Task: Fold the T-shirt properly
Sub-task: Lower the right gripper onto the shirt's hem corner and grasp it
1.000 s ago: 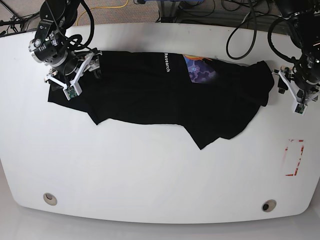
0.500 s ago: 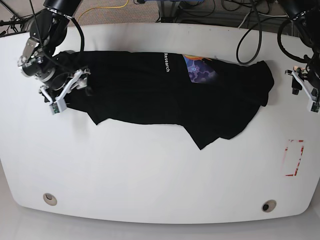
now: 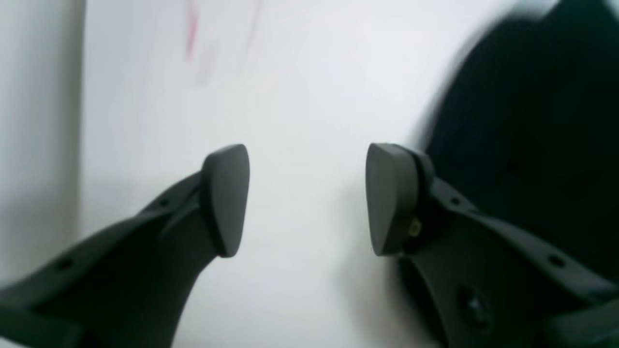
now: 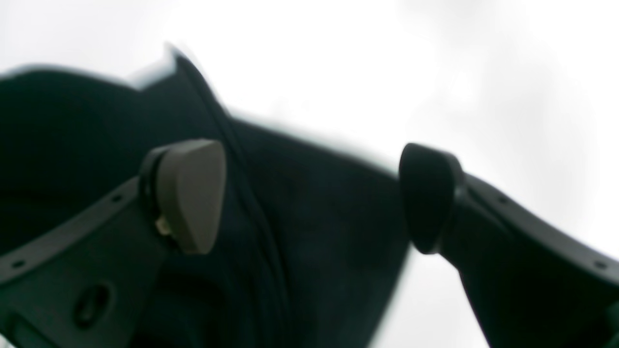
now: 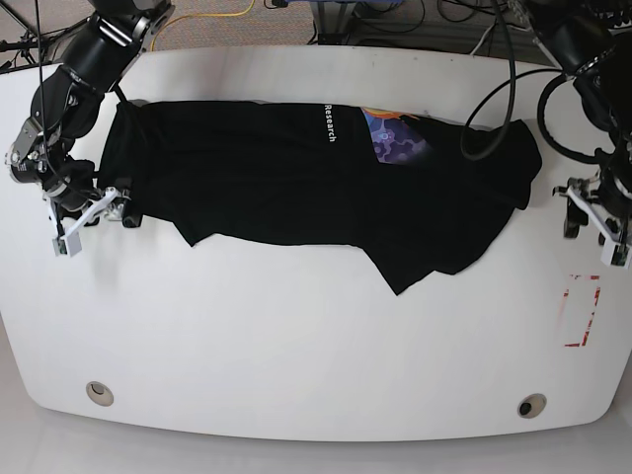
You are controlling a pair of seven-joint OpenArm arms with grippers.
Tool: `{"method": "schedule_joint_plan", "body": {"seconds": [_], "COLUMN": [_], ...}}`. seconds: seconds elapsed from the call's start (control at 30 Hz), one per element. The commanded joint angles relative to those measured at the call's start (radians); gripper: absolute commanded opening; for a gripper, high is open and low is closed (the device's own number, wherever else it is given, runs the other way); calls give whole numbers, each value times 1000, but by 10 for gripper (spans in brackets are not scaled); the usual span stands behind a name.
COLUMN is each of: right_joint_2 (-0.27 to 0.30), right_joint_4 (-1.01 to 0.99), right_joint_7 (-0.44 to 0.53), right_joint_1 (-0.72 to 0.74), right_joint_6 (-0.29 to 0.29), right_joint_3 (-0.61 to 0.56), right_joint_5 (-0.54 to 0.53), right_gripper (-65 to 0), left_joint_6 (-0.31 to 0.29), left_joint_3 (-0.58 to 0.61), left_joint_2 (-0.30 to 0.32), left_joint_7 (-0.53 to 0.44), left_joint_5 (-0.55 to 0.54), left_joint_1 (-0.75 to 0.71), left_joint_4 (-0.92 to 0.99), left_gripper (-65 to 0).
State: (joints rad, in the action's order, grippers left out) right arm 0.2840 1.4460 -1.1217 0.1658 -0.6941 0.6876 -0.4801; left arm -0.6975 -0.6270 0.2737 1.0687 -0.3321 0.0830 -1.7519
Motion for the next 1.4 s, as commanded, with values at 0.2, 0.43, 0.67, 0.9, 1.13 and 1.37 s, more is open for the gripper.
{"method": "schedule_joint_plan", "body": {"seconds": [0.2,0.43,0.67,0.9,1.13,1.37], "right_joint_2": [35,22,15,18,22,16], "right_joint_4": [-143,-179,-161,-178,-303,-400], "right_joint_7": [11,40,43,45,100,122], "right_joint_1": [154,152,133,138,185,187], "right_joint_6": [-4,-4,-4,-4,-4,-4], "right_joint_3": [-87,-124,-165,-226,-285,-272], "right_joint_5": [40,33,26,24,29,26], "right_gripper": [-112,-107,-106,-104,-106,-111], "left_joint_6": [-1,-1,-1,-1,-1,-1], "left_joint_3": [58,116,121,120,98,95], "left_joint_2": [-5,-36,-49,-54,-39,-20], "left_joint_7": [8,38,44,42,40,35], "left_joint_5": [14,30,36,41,34,37], "left_joint_1": [73,87,79,78,61,56], "left_joint_4": [35,15,3,-10,-42,-39], "left_gripper": [-301,-293,-293,-291,-293,-293]}}
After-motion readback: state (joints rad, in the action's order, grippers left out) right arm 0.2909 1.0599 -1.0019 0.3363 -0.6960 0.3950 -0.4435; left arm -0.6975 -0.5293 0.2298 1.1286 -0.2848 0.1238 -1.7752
